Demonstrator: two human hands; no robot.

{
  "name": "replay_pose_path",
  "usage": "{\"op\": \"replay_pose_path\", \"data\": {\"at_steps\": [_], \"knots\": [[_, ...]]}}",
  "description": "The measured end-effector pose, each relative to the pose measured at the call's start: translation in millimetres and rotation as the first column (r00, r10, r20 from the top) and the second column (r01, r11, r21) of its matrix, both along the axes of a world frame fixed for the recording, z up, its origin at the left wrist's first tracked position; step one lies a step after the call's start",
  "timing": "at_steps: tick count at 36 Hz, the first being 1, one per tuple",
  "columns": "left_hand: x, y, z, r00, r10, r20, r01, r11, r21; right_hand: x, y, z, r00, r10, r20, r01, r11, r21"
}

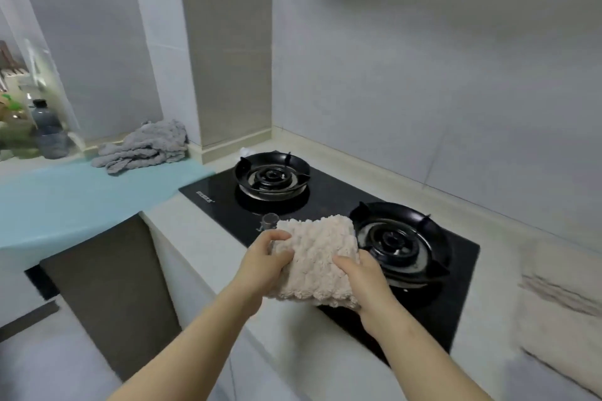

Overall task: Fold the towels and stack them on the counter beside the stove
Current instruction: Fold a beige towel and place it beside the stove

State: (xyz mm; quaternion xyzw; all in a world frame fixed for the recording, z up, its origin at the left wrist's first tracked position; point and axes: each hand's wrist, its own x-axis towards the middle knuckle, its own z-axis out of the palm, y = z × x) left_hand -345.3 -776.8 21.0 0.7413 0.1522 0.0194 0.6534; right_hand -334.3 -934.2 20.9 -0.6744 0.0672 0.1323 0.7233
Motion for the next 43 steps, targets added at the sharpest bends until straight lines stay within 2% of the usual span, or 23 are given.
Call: {"op": "replay_pose_path", "data": {"at_steps": [8, 11, 14, 17, 21, 25, 30, 37, 43], "knots": [[7.7, -157.0, 6.4, 0.983, -0.182, 0.027, 0.181, 0.983, 0.038, -18.4, -155.5, -3.1, 0.970, -0.242, 0.016, 0.243, 0.970, -0.033], [7.2, -203.9, 5.4, 0.973, -0.232, 0.025, 0.228, 0.969, 0.092, -26.0, -199.5, -8.0, 0.958, -0.288, -0.005, 0.288, 0.956, -0.052], [4.8, -244.2, 4.9, 0.958, -0.288, 0.011, 0.287, 0.957, 0.048, -28.6, -241.0, -13.8, 0.949, -0.316, 0.002, 0.316, 0.946, -0.076], [6.9, -274.6, 6.6, 0.936, -0.353, -0.017, 0.353, 0.936, -0.014, -31.8, -270.3, -18.2, 0.933, -0.361, -0.013, 0.360, 0.932, -0.034], [17.5, -306.5, 9.5, 0.884, -0.467, -0.023, 0.467, 0.884, 0.007, -32.9, -302.2, -25.7, 0.911, -0.412, -0.011, 0.411, 0.909, -0.067], [32.2, -330.6, 8.4, 0.823, -0.566, -0.045, 0.566, 0.824, 0.008, -20.7, -331.1, -31.1, 0.880, -0.474, -0.031, 0.473, 0.881, -0.022], [54.7, -352.7, 0.1, 0.786, -0.610, -0.100, 0.618, 0.782, 0.082, -8.7, -355.1, -34.8, 0.868, -0.494, -0.049, 0.493, 0.870, -0.016], [70.1, -369.3, -23.3, 0.735, -0.662, -0.148, 0.676, 0.733, 0.082, -6.4, -372.3, -49.8, 0.853, -0.511, -0.104, 0.514, 0.858, -0.002], [77.8, -375.9, -44.0, 0.711, -0.683, -0.164, 0.692, 0.721, -0.002, -11.3, -375.1, -57.7, 0.829, -0.557, -0.046, 0.546, 0.824, -0.150]]}}
